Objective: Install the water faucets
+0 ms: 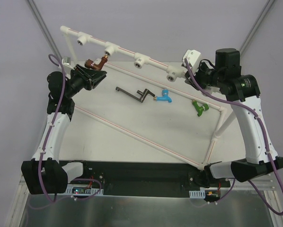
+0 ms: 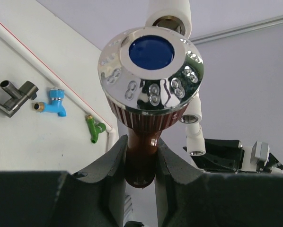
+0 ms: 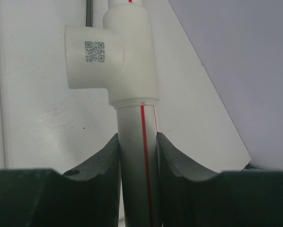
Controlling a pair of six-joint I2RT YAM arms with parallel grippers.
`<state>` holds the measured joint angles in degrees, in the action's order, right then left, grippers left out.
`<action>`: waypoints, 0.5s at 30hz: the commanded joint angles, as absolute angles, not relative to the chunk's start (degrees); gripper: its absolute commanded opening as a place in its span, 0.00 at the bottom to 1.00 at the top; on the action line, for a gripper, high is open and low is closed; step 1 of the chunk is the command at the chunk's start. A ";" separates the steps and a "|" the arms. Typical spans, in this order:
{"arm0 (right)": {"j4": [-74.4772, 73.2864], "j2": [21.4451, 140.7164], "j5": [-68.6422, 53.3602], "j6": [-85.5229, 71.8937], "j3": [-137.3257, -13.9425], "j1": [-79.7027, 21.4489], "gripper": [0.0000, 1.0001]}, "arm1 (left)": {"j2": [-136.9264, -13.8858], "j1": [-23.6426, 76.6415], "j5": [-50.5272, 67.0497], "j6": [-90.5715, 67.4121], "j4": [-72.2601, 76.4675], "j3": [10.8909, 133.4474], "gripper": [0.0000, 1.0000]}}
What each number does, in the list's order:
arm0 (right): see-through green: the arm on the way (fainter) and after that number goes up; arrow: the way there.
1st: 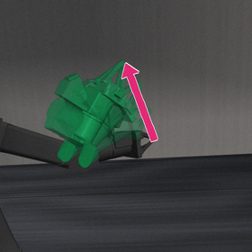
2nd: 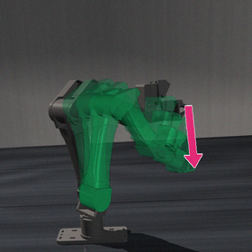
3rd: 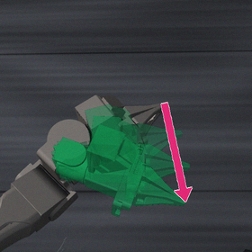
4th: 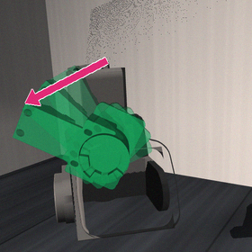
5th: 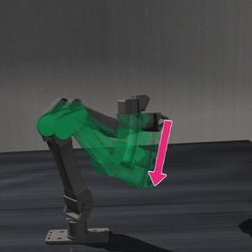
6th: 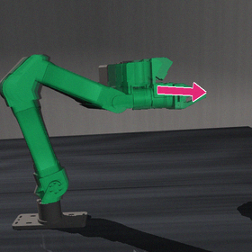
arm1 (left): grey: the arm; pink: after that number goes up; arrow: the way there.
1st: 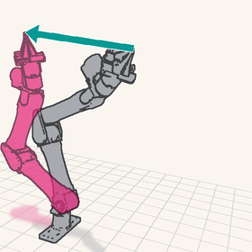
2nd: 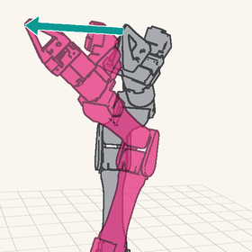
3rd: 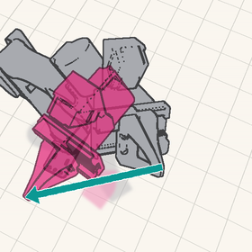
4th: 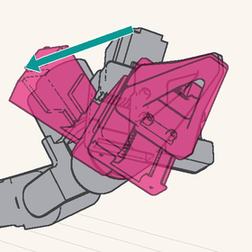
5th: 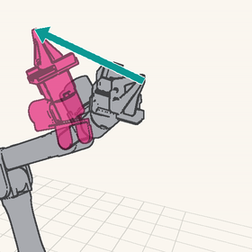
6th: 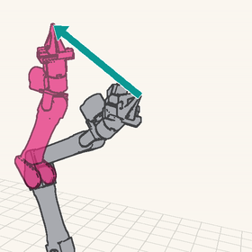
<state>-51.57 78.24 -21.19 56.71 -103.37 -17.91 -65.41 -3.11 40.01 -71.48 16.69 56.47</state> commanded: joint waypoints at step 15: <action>-54.23 78.66 -16.70 52.21 -99.93 -17.93 0.02 | -66.97 -3.60 41.57 -71.54 16.70 62.58 0.00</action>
<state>-50.54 77.65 -20.32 57.12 -102.41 -18.33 -67.18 -3.11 40.07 -71.46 15.20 59.79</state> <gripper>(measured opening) 0.329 0.228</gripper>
